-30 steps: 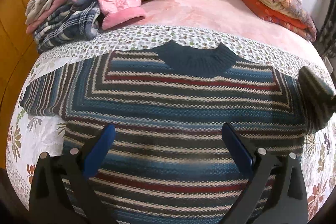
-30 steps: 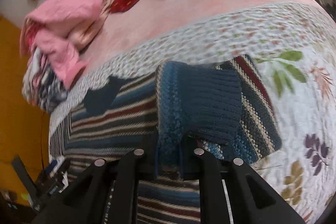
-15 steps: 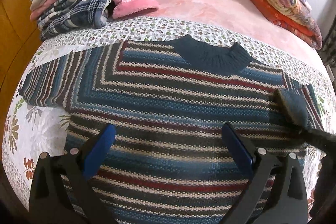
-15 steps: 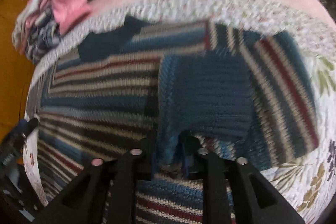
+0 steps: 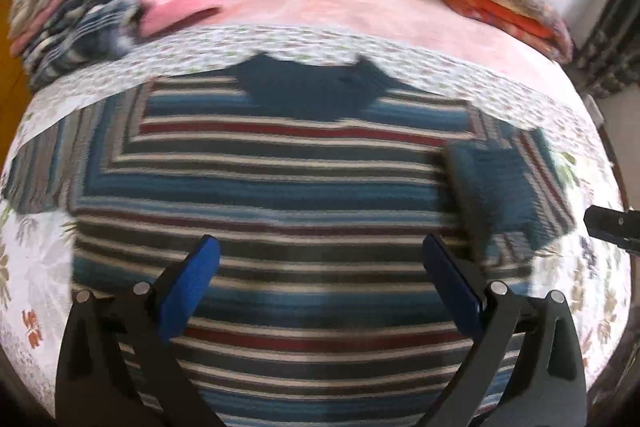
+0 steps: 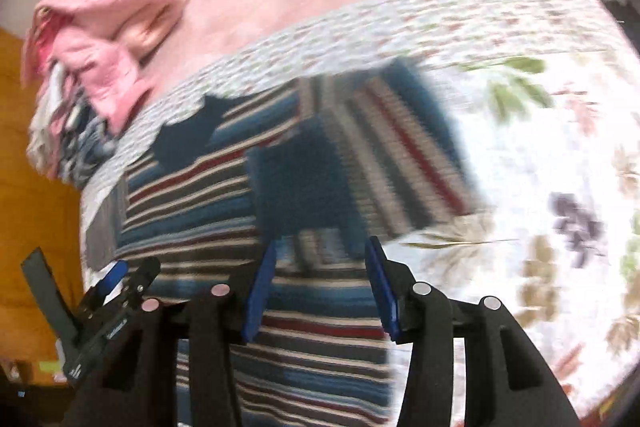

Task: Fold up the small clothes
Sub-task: 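Fold the held sleeve across the sweater body with the right tool, release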

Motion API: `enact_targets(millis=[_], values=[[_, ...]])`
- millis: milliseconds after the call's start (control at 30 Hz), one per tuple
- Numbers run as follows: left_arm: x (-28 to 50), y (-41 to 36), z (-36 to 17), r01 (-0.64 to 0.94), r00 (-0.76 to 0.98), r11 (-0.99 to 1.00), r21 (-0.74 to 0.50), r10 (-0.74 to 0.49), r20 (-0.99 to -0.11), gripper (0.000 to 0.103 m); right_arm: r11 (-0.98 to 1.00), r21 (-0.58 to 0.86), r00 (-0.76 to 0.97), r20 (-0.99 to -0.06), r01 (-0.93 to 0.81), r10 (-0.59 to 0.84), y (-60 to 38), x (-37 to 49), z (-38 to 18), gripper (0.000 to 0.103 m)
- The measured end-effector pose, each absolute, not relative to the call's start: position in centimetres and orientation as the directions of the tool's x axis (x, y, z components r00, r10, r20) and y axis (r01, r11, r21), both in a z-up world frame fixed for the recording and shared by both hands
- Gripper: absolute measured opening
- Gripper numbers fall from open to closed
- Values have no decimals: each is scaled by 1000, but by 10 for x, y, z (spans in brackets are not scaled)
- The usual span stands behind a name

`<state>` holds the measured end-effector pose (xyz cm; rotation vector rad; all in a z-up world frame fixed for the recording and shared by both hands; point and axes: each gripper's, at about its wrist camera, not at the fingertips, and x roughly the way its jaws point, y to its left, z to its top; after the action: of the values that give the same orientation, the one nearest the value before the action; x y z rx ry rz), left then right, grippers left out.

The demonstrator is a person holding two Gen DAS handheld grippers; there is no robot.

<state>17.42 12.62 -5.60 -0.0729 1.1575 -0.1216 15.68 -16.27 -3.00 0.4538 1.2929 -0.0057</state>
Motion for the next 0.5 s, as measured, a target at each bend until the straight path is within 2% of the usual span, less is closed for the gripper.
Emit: enact_targets(millis=[167,400,467,500], values=[[181,65,-71,112,332,982,-152,-181,-926,100,916,234,275,-950,325,145,-202,155,-33,47],[197,18,-112,100,239,986,-132,-152,-959,100,879,286,269,-944,383,190,-234,158,-50,47],[201,10,-118,98,229,987,-126,-146,-962,96,872,301,272,-940,386,204,-229,162,-53,48],[202,7,-118,99,229,988,-120,-140,-963,90,871,303,273,-940,387,206,-229,163,-54,48]])
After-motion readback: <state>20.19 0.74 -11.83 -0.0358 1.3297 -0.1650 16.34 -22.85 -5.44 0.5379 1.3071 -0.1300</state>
